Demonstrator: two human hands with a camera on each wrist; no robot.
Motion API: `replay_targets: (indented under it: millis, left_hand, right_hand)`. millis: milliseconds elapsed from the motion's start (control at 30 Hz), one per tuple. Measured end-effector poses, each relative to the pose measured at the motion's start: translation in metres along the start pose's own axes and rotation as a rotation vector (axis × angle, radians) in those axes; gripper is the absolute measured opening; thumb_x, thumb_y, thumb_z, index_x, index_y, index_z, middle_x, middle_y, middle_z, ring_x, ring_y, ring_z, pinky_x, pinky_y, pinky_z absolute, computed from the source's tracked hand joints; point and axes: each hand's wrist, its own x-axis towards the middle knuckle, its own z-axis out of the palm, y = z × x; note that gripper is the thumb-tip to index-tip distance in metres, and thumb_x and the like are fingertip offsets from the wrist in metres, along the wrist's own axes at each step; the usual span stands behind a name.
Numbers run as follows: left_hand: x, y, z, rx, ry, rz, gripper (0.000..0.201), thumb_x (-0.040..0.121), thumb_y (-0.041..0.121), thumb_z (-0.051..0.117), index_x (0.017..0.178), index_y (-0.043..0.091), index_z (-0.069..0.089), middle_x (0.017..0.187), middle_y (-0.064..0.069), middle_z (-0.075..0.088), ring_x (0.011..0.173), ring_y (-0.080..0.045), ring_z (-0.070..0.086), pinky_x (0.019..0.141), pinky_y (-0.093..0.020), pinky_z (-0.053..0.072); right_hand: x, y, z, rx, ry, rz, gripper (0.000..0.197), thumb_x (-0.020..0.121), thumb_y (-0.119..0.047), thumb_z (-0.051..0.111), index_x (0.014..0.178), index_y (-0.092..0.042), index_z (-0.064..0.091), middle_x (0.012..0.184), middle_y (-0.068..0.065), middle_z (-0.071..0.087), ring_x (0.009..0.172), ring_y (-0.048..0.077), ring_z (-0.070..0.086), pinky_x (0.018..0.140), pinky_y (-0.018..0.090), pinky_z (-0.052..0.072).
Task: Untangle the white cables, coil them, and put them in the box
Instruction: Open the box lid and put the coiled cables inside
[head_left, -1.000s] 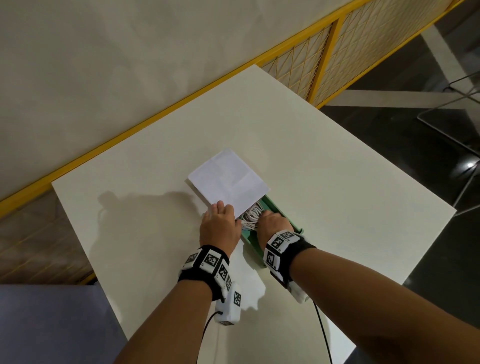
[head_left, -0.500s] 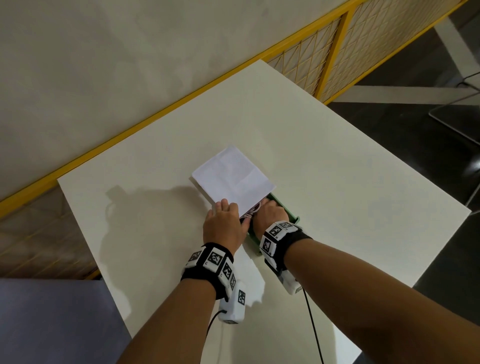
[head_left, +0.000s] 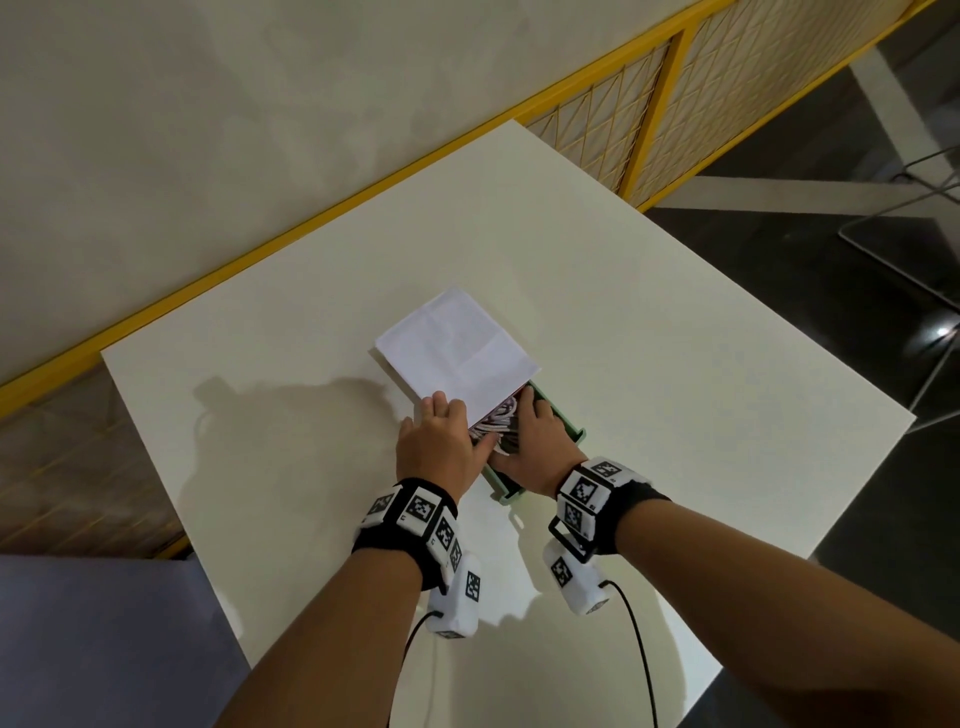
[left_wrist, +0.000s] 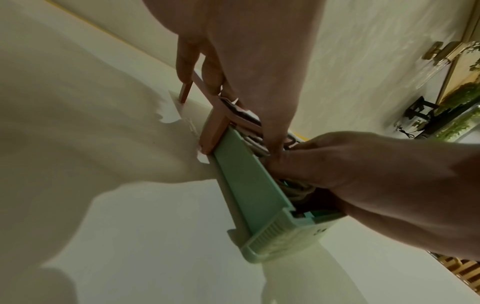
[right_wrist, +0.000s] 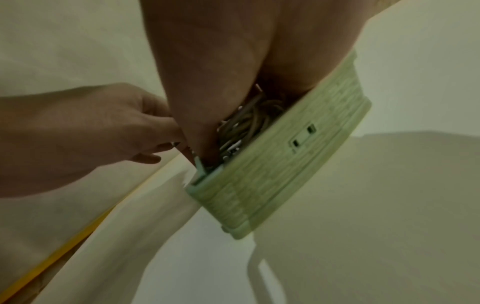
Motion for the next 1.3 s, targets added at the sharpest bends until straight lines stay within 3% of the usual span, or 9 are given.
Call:
replay_targets:
  millis: [133, 267, 467, 567, 667, 767, 967, 1133, 1300]
  left_hand:
    - [-0.004, 0.002, -0.001, 0.047, -0.02, -0.017, 0.069, 0.078, 0.054, 0.065, 0.122, 0.002, 0.053, 0.135, -0.021, 0.052, 0.128, -0.033, 0.045, 0.096, -0.048, 0.04]
    - [-0.007, 0.001, 0.0, 0.069, 0.001, -0.011, 0.074, 0.083, 0.057, 0.058, 0.133, 0.004, 0.044, 0.144, -0.018, 0.043, 0.136, -0.031, 0.036, 0.102, -0.045, 0.036]
    - [-0.006, 0.0, 0.001, 0.001, -0.027, -0.004, 0.058, 0.081, 0.041, 0.064, 0.12, -0.001, 0.056, 0.131, -0.026, 0.055, 0.125, -0.038, 0.05, 0.091, -0.048, 0.046]
    - [-0.008, 0.0, -0.002, -0.054, -0.001, -0.004, 0.042, 0.077, 0.024, 0.062, 0.11, -0.002, 0.06, 0.122, -0.027, 0.06, 0.113, -0.039, 0.057, 0.078, -0.047, 0.051]
    - [-0.009, 0.0, -0.009, -0.041, -0.055, -0.02, 0.049, 0.087, 0.023, 0.048, 0.133, 0.005, 0.047, 0.146, -0.02, 0.041, 0.129, -0.033, 0.044, 0.092, -0.042, 0.044]
    - [-0.01, -0.003, -0.012, -0.03, -0.096, -0.023, 0.054, 0.09, 0.023, 0.043, 0.142, 0.01, 0.036, 0.155, -0.015, 0.029, 0.14, -0.027, 0.032, 0.099, -0.039, 0.039]
    - [-0.009, -0.008, -0.013, -0.058, -0.116, -0.02, 0.053, 0.092, 0.021, 0.042, 0.143, 0.01, 0.036, 0.156, -0.013, 0.028, 0.143, -0.024, 0.027, 0.099, -0.039, 0.041]
    - [-0.006, -0.011, -0.018, -0.112, -0.204, -0.059, 0.055, 0.092, 0.022, 0.042, 0.146, 0.016, 0.032, 0.158, -0.009, 0.022, 0.141, -0.024, 0.032, 0.103, -0.037, 0.038]
    - [-0.001, -0.014, -0.033, -0.143, -0.24, -0.06, 0.05, 0.093, 0.022, 0.04, 0.143, 0.017, 0.037, 0.154, -0.006, 0.034, 0.132, -0.025, 0.043, 0.105, -0.038, 0.035]
  right_hand:
    - [-0.008, 0.009, -0.006, -0.011, -0.047, -0.125, 0.102, 0.08, -0.047, 0.056, 0.146, -0.006, -0.009, 0.151, 0.017, 0.025, 0.128, 0.039, 0.041, 0.106, 0.047, 0.038]
    - [-0.024, 0.015, -0.013, -0.294, -0.023, -0.22, 0.091, 0.086, -0.049, 0.049, 0.148, -0.014, -0.007, 0.158, 0.016, 0.01, 0.122, 0.038, 0.048, 0.098, 0.043, 0.044]
    - [-0.036, 0.019, -0.003, -0.494, 0.091, -0.313, 0.064, 0.084, -0.05, 0.045, 0.134, -0.01, 0.042, 0.133, 0.014, 0.056, 0.104, 0.031, 0.063, 0.076, 0.04, 0.056]
    - [-0.034, 0.021, 0.0, -0.513, 0.069, -0.298, 0.068, 0.088, -0.056, 0.029, 0.135, -0.009, 0.044, 0.136, 0.013, 0.054, 0.114, 0.029, 0.06, 0.085, 0.04, 0.054]
    - [-0.029, 0.017, -0.006, -0.462, 0.002, -0.31, 0.08, 0.087, -0.063, 0.004, 0.147, -0.012, 0.019, 0.154, 0.011, 0.028, 0.137, 0.028, 0.035, 0.108, 0.043, 0.034]
    - [-0.022, 0.012, -0.009, -0.459, -0.012, -0.308, 0.089, 0.08, -0.068, -0.007, 0.149, -0.014, 0.006, 0.158, 0.009, 0.013, 0.143, 0.027, 0.021, 0.114, 0.042, 0.022]
    - [-0.01, 0.008, -0.012, -0.298, -0.028, -0.364, 0.065, 0.085, -0.035, 0.026, 0.144, -0.007, 0.026, 0.154, 0.018, 0.023, 0.133, 0.039, 0.036, 0.103, 0.043, 0.036]
    - [-0.036, 0.008, -0.031, -0.014, 0.178, -0.515, 0.05, 0.087, -0.005, 0.052, 0.136, -0.006, 0.043, 0.147, 0.016, 0.04, 0.129, 0.033, 0.046, 0.099, 0.038, 0.043]
    - [-0.047, 0.022, -0.038, 0.357, 0.345, -0.098, 0.044, 0.089, -0.012, 0.056, 0.132, -0.009, 0.046, 0.132, 0.009, 0.05, 0.112, 0.026, 0.056, 0.099, 0.034, 0.045]
